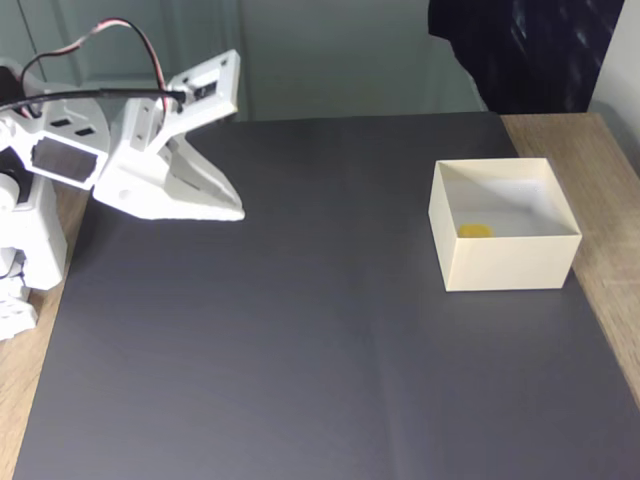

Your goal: Grasp a cube block and put it in the white box.

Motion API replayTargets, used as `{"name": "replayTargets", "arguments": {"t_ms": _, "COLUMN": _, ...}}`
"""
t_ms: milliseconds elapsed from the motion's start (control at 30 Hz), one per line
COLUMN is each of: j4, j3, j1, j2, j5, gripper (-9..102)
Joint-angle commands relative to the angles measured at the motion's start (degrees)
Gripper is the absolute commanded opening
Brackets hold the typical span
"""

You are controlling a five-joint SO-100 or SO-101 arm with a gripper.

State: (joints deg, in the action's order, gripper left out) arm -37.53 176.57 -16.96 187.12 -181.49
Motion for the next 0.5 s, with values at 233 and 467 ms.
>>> {"name": "replayTargets", "arguments": {"t_ms": 233, "j4": -4.83, "j3": 2.64, "j1": -0.88, "j2": 0.70, "j5": 1.05, "gripper": 0}}
{"name": "replayTargets", "arguments": {"t_ms": 467, "j4": -16.61, "j3": 4.31, "j1": -1.67, "j2": 0.70, "j5": 2.99, "gripper": 0}}
